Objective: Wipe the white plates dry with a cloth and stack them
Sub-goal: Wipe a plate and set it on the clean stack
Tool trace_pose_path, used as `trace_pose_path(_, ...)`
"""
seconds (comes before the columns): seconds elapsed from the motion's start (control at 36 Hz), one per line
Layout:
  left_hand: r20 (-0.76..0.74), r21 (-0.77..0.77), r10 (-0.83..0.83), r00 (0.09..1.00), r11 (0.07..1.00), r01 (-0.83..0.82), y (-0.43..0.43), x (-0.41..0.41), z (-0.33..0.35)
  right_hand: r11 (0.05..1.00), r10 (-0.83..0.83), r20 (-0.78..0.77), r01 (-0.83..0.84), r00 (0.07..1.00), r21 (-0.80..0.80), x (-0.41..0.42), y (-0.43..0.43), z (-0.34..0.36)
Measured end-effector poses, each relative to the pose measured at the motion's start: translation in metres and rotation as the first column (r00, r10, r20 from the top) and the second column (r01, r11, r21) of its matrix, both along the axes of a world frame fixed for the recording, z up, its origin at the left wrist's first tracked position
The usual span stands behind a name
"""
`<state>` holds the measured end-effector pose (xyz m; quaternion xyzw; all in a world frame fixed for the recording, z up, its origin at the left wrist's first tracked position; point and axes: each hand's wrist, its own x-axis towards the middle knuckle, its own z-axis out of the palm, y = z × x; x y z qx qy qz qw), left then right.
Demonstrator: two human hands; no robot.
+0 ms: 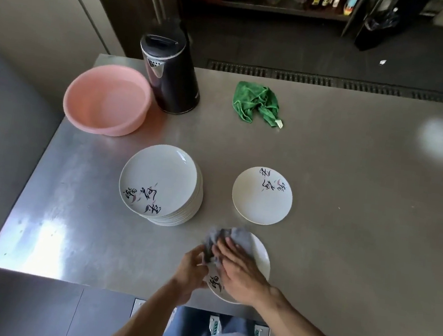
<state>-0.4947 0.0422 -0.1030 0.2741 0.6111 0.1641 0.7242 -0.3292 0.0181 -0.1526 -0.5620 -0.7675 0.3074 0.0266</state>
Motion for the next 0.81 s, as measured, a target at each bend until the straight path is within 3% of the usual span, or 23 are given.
trace_pose_path(0.06, -0.003, -0.023, 0.072, 0.997, 0.997, -0.072, -0.005, -0.001, -0.002, 1.000, 0.009, -0.007, -0.009, 1.000, -0.001, 0.003, -0.002, -0.002)
trace_pose_path(0.14, -0.021, -0.049, 0.205, 0.979, 0.977, -0.206, -0.013, 0.000, -0.009, 0.960, -0.281, 0.064, 0.282, 0.958, -0.001, 0.008, 0.007, -0.003)
trace_pose_path(0.19, -0.062, -0.021, 0.236, 0.970, 0.971, -0.237, -0.017, 0.003, -0.012, 0.925, -0.374, 0.038, 0.376, 0.927, -0.063, 0.003, 0.008, 0.001)
trace_pose_path(0.28, -0.142, -0.017, 0.253, 0.957, 0.966, -0.258, -0.013, 0.003, -0.013, 0.925, -0.371, -0.158, 0.349, 0.915, -0.152, -0.005, 0.001, 0.006)
trace_pose_path(0.39, -0.054, -0.082, 0.198, 0.979, 0.976, -0.202, -0.004, -0.003, -0.011, 0.962, -0.241, -0.305, 0.186, 0.921, -0.198, -0.005, -0.005, 0.013)
trace_pose_path(0.44, -0.017, -0.108, 0.129, 0.991, 0.986, -0.130, -0.003, -0.006, -0.011, 0.966, -0.249, -0.269, 0.218, 0.930, -0.141, -0.003, -0.003, 0.010)
trace_pose_path(0.5, -0.009, -0.124, 0.075, 0.997, 0.989, -0.075, -0.002, -0.006, -0.011, 0.939, -0.343, -0.105, 0.345, 0.933, -0.004, -0.003, -0.001, 0.004)
trace_pose_path(0.56, 0.010, -0.122, 0.063, 0.998, 0.991, -0.062, -0.003, -0.004, -0.011, 0.913, -0.408, 0.042, 0.408, 0.912, 0.016, -0.008, 0.000, 0.004)
trace_pose_path(0.67, 0.051, -0.110, 0.076, 0.996, 0.991, -0.070, -0.009, -0.001, -0.012, 0.992, -0.124, -0.047, 0.124, 0.991, 0.000, -0.012, -0.006, 0.000)
trace_pose_path(0.69, 0.052, -0.106, 0.079, 0.996, 0.992, -0.073, -0.010, -0.001, -0.013, 0.988, -0.151, -0.023, 0.151, 0.988, 0.009, -0.008, -0.004, -0.001)
trace_pose_path(0.75, 0.054, -0.084, 0.070, 0.996, 0.994, -0.065, -0.011, -0.002, -0.013, 0.934, -0.358, 0.041, 0.358, 0.933, 0.012, -0.001, 0.001, 0.000)
trace_pose_path(0.81, 0.066, -0.052, 0.047, 0.997, 0.998, -0.043, -0.008, -0.001, -0.010, 0.936, -0.351, 0.025, 0.351, 0.936, -0.001, -0.002, 0.001, 0.001)
